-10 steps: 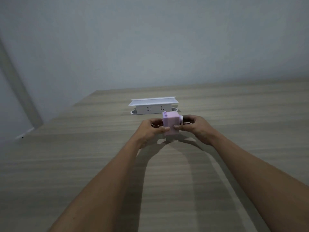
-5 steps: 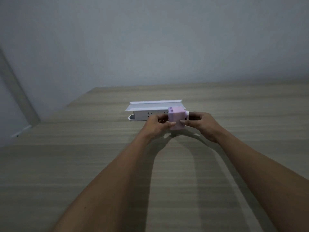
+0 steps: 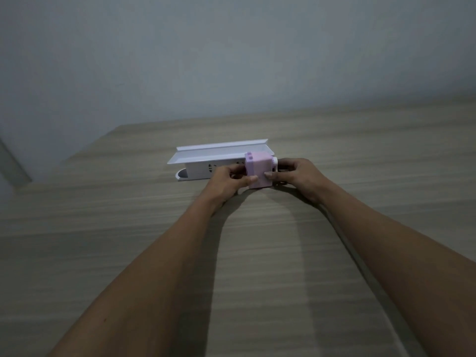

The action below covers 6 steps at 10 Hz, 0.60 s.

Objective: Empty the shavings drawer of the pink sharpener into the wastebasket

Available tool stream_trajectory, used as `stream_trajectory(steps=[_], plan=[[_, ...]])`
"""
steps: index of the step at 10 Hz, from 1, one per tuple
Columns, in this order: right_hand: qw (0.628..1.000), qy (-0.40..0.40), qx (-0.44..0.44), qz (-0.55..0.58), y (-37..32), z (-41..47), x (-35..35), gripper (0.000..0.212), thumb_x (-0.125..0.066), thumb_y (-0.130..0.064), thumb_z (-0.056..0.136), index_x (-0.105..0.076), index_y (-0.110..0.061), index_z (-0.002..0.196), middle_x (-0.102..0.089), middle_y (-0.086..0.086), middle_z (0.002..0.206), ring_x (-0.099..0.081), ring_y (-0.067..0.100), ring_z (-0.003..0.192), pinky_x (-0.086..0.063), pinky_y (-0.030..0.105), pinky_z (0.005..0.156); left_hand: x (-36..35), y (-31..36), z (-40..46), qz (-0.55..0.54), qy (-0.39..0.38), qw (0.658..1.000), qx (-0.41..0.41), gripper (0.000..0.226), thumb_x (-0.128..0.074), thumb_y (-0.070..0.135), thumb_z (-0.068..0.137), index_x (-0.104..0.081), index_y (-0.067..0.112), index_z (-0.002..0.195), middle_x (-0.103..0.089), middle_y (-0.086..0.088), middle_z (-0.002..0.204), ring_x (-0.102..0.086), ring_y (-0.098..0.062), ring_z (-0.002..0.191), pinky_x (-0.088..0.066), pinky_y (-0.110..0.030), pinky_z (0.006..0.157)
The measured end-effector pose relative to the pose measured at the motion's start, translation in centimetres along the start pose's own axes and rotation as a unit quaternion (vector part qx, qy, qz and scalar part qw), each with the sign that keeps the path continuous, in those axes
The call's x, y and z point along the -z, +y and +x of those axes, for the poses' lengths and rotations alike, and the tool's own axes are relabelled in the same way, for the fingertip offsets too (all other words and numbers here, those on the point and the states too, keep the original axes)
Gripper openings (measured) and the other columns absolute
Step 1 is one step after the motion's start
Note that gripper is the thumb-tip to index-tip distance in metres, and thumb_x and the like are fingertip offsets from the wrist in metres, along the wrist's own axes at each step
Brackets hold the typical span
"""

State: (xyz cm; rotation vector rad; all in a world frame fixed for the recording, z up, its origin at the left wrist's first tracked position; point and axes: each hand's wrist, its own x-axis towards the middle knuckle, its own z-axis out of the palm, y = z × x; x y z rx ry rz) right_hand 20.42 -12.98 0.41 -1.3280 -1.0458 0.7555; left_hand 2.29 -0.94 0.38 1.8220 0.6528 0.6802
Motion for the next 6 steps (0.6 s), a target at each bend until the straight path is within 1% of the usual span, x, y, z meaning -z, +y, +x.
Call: stream_trajectory(steps=[1,2,3,4,5,6], plan=[[1.0,-0.001,-0.007,-0.01,-0.2,0.1,-0.3,0.037,-0.078,0.002,0.083,-0.07,0.008,0.119,-0.075,0.014,0.096,-0.073,0.005,0.07,-0.055,0.017,0.063,0.1,0.0,0.1,0.0,0.006,1.0,0.001,0.049,-0.078,0.01,0.087,-0.067,0.005,0.133,-0.076,-0.005,0.116,-0.071,-0.013,0.101,-0.056,-0.019,0.084],[1.0,-0.005,-0.012,-0.007,-0.3,0.2,-0.4,0.036,-0.076,0.004,0.084,-0.069,0.011,0.119,-0.074,0.012,0.092,-0.071,0.004,0.065,-0.054,0.016,0.061,0.2,0.0,0.3,0.001,0.005,1.0,0.004,0.049,-0.078,0.01,0.087,-0.066,0.004,0.134,-0.075,-0.007,0.119,-0.071,-0.017,0.106,-0.056,-0.021,0.09],[1.0,-0.006,-0.012,-0.02,-0.4,0.3,-0.3,0.034,-0.075,0.004,0.085,-0.069,0.01,0.118,-0.073,0.008,0.085,-0.069,0.001,0.06,-0.052,0.014,0.058,0.2,-0.4,0.6,-0.007,0.0,1.0,0.009,0.05,-0.078,0.011,0.087,-0.065,0.005,0.134,-0.075,-0.007,0.121,-0.07,-0.019,0.112,-0.055,-0.029,0.097],[1.0,0.003,-0.011,-0.021,-0.5,0.0,-0.4,0.036,-0.077,0.004,0.083,-0.069,0.01,0.118,-0.075,0.014,0.093,-0.072,0.004,0.066,-0.055,0.016,0.062,0.1,-0.2,0.4,-0.003,-0.004,1.0,0.021,0.051,-0.079,0.011,0.086,-0.065,0.005,0.134,-0.074,-0.006,0.121,-0.07,-0.02,0.113,-0.055,-0.031,0.099],[0.999,0.023,-0.024,-0.04,-0.6,-0.2,-0.3,0.041,-0.082,0.002,0.078,-0.072,0.007,0.117,-0.077,0.021,0.106,-0.075,0.011,0.074,-0.058,0.019,0.066,0.6,0.2,0.0,-0.002,-0.005,0.999,0.035,0.052,-0.079,0.006,0.085,-0.063,-0.002,0.134,-0.073,-0.014,0.123,-0.07,-0.026,0.113,-0.057,-0.029,0.094],[0.994,0.042,-0.039,-0.097,-0.7,-1.0,-0.3,0.05,-0.09,-0.011,0.071,-0.074,0.001,0.116,-0.077,0.017,0.11,-0.076,0.016,0.09,-0.059,0.022,0.076,1.2,0.7,-1.2,0.012,0.025,0.998,0.061,0.064,-0.082,0.008,0.084,-0.055,-0.006,0.141,-0.067,-0.018,0.126,-0.069,-0.03,0.112,-0.055,-0.037,0.098]])
